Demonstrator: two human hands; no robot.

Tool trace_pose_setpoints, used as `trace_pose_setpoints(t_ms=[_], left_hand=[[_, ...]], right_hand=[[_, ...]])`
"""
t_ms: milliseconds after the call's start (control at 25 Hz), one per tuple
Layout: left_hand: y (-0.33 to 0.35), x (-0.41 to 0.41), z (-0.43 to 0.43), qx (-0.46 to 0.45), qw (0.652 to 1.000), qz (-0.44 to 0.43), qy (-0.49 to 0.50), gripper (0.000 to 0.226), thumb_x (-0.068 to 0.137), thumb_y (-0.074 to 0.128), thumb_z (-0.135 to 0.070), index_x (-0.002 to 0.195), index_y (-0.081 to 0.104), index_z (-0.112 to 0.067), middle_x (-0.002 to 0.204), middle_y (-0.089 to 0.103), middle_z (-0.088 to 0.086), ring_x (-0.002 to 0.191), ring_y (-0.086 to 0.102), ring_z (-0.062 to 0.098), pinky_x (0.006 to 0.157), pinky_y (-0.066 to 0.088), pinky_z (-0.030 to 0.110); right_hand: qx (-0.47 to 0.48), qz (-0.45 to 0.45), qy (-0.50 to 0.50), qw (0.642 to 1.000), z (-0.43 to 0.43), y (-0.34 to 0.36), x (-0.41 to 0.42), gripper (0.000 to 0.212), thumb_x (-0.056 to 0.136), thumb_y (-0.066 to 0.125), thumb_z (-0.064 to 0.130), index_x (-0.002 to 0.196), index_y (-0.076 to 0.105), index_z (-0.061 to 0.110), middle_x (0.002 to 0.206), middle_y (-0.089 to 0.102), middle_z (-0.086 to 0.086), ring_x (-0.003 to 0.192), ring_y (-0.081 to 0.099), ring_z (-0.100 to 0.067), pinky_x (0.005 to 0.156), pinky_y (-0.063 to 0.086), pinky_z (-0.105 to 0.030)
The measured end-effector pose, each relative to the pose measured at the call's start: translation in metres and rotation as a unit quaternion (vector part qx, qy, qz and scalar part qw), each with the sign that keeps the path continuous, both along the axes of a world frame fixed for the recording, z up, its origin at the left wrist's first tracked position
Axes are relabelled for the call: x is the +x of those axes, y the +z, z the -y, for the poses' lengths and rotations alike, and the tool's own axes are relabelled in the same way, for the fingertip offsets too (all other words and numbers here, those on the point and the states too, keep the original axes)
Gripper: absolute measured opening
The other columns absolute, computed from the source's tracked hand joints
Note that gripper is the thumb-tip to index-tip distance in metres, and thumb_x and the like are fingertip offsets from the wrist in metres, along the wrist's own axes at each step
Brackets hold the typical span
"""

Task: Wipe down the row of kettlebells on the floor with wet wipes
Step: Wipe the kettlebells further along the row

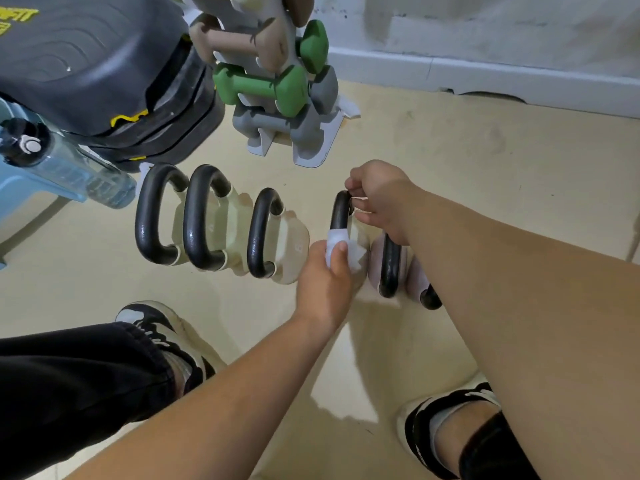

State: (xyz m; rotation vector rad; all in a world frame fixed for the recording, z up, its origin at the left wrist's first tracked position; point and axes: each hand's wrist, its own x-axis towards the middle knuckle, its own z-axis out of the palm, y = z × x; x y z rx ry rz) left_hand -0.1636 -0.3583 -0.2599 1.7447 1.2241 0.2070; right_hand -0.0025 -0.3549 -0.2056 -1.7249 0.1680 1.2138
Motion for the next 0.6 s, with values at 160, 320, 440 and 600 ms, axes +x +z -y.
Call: trace_pose_setpoints(t_ms=[160,320,440,600], left_hand=[[-0.004,0.023,0.004,0.098,0.993,-0.05,-0.04,0.016,0.108,0.035,-0.033,0.1,0.04,-0.02,0.08,0.051,-0.006,0.08,0.058,0.029,0.064,0.036,0.035],[0.008,0.083,-0.056,0.005,0.986,-0.121,-0.115,0.026,0.105,0.042,-0.03,0.115,0.05,-0.007,0.086,0.058,0.005,0.085,0.063,0.032,0.069,0.05,0.04],[0.007,0.089,-0.058,0.003,0.983,-0.127,-0.131,0.026,0.104,0.042,-0.028,0.119,0.047,-0.007,0.096,0.062,0.009,0.088,0.064,0.031,0.066,0.048,0.036],[-0.011,0.02,-0.001,0.101,0.991,-0.012,-0.092,0.047,0.106,0.036,-0.027,0.151,0.026,-0.02,0.12,0.048,-0.011,0.101,0.05,0.006,0.078,0.038,0.019]], right_hand=[[-0.01,0.023,0.003,1.0,-0.008,-0.006,0.004,0.011,0.095,0.041,0.016,0.098,0.051,0.014,0.1,0.054,-0.008,0.091,0.05,-0.022,0.102,0.047,-0.035],[0.027,0.015,-0.051,0.998,-0.01,-0.007,0.001,0.016,0.097,0.037,0.013,0.085,0.045,0.019,0.091,0.046,-0.008,0.082,0.042,-0.021,0.077,0.049,-0.028],[0.025,0.016,-0.045,0.999,-0.012,-0.007,-0.004,0.026,0.099,0.034,0.016,0.074,0.039,0.019,0.106,0.053,-0.015,0.094,0.043,-0.021,0.105,0.044,-0.045],[-0.023,0.047,0.024,0.998,-0.012,0.001,-0.006,0.018,0.094,0.037,0.028,0.089,0.049,0.017,0.095,0.053,-0.002,0.088,0.049,-0.02,0.087,0.042,-0.031]])
